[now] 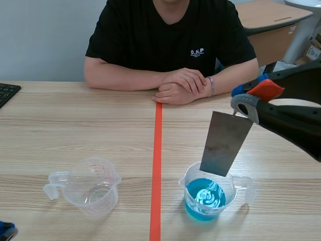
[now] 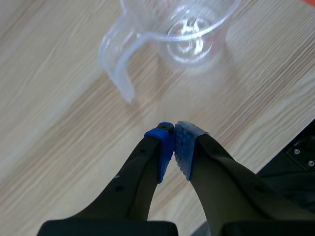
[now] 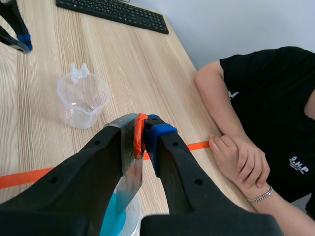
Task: Do the redox reaction experiment.
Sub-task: 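Lower the plate into the blue solution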
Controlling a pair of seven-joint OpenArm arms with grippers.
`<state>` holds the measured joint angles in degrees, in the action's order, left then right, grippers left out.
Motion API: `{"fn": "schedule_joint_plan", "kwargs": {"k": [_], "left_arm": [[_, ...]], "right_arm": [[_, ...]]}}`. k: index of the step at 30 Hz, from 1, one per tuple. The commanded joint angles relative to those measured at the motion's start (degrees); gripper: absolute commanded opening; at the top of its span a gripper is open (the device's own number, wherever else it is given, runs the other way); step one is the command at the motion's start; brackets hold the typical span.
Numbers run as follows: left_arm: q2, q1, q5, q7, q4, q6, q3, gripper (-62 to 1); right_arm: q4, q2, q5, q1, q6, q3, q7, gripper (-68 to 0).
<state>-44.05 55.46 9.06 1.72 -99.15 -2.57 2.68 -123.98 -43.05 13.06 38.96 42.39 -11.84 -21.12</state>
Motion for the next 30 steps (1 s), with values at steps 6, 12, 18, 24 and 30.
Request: {"fn": "schedule_joint_plan", "kwargs": {"k": [6,12,18,24,30], "left_arm": [[10.78,4.59,0.33,-0.66,-0.66,0.35,3.50,-56.5],[20.22,4.83,0.00,-6.19,-0.63,0.35,3.78,-56.5],[24.35,4.83,-0.98,-6.27,-0.55,0.33,3.78,-56.5],[24.33,4.81,-0.96,-3.96,-0.17,0.33,3.78,-56.5],[24.33,4.68,-0.96,-1.44,1.14,0.33,3.78,-56.5]], "right_arm": [[1.97,-0.57,-1.53,0.07,0.33,1.90,-3.87,-65.8],[3.63,-0.57,-4.07,-0.26,0.33,3.30,-6.01,-65.8],[6.19,-0.57,-5.46,-2.01,0.33,4.26,-7.69,-65.8],[10.25,-0.44,-7.76,-5.88,0.33,8.35,-8.83,-65.8],[14.51,-0.22,-9.11,-10.05,0.33,12.46,-9.97,-65.8]]}}
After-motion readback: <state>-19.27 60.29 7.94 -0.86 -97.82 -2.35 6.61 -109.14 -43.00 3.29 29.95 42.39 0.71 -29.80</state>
